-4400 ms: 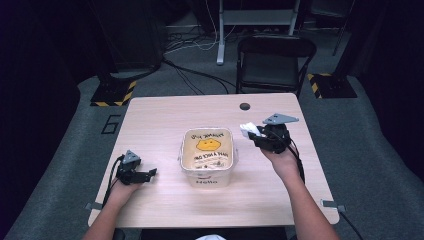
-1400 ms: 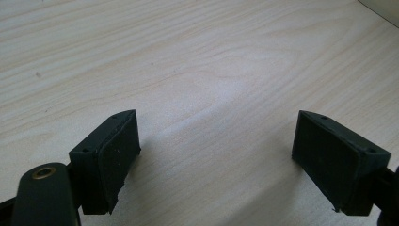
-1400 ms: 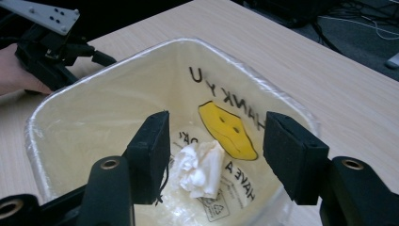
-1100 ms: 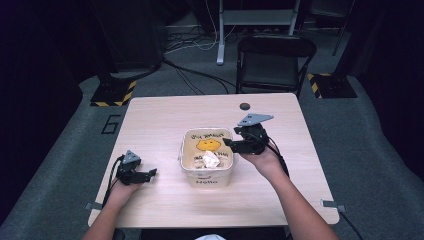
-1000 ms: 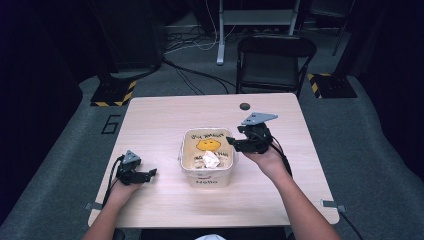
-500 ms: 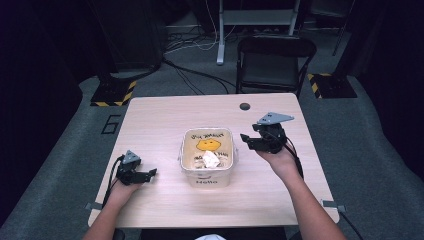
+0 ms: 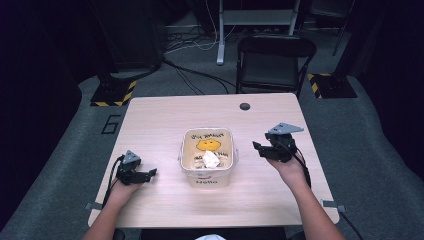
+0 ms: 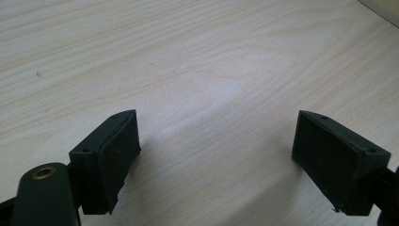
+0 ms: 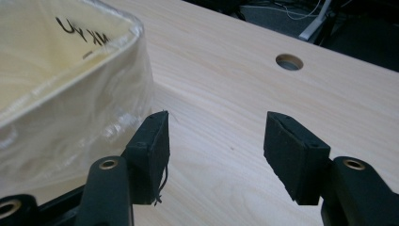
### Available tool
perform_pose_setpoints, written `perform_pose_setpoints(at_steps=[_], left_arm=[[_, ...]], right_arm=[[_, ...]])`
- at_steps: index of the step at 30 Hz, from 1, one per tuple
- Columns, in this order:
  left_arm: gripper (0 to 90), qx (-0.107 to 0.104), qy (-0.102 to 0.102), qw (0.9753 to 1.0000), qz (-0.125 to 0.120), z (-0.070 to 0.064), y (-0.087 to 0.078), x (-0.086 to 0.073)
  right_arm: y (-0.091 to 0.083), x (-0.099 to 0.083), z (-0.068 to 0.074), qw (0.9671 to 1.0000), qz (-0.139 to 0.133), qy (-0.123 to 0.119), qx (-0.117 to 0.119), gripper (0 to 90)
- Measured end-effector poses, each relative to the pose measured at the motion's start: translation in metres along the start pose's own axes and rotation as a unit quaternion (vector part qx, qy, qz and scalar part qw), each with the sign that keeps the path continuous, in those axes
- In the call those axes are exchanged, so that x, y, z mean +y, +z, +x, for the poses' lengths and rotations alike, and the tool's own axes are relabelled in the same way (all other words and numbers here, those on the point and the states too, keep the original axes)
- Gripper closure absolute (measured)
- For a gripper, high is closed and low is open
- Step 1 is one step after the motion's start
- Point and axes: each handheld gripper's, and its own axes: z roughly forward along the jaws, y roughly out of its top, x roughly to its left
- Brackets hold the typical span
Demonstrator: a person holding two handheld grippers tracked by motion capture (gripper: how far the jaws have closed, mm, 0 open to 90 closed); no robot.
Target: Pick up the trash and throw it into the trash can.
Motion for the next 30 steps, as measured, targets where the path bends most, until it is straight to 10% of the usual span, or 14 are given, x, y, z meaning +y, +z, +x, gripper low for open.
perform_pose_setpoints(at_steps=[30], left_arm=[[15.5, 0.000, -0.001, 1.0000, 0.000, 0.000, 0.000, 0.000]], right_arm=[[0.021, -0.070, -0.027, 0.9973, 0.047, 0.041, -0.039, 38.3]])
